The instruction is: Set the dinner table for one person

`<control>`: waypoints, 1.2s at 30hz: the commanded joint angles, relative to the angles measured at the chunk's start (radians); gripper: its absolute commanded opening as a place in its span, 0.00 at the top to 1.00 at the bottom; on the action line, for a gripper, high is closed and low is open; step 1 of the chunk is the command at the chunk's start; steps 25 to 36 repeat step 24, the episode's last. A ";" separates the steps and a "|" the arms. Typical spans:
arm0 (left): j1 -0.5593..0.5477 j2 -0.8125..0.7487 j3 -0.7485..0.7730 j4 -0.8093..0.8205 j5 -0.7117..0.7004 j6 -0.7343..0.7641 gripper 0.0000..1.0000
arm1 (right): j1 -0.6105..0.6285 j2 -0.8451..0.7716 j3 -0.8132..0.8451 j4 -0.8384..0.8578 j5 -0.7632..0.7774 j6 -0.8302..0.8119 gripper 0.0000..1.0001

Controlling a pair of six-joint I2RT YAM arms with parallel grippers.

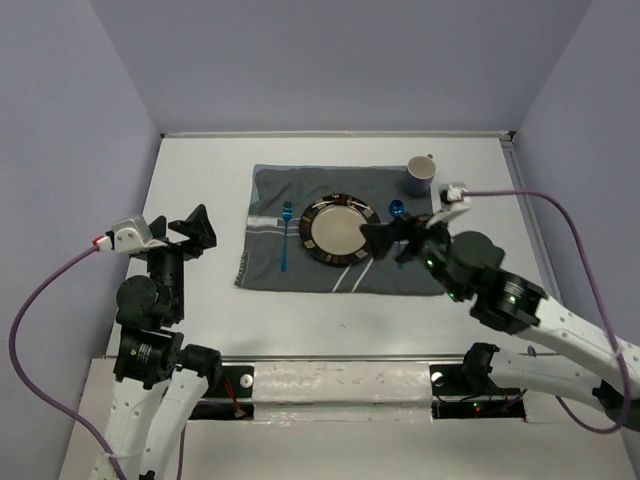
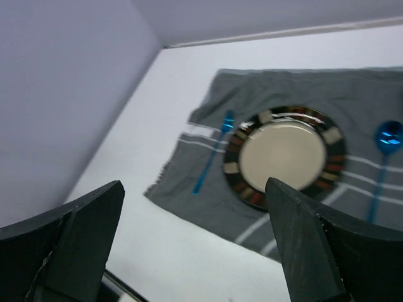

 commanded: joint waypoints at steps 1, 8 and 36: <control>0.000 0.018 0.016 0.023 0.085 -0.013 0.01 | -0.007 -0.255 -0.194 -0.260 0.080 -0.032 0.00; -0.003 -0.051 -0.045 -0.001 0.189 0.007 0.01 | -0.007 -0.802 -0.433 -0.239 -0.013 0.013 0.00; -0.003 -0.022 -0.059 0.017 0.298 0.029 0.01 | -0.007 -0.838 -0.441 -0.227 0.085 0.018 0.00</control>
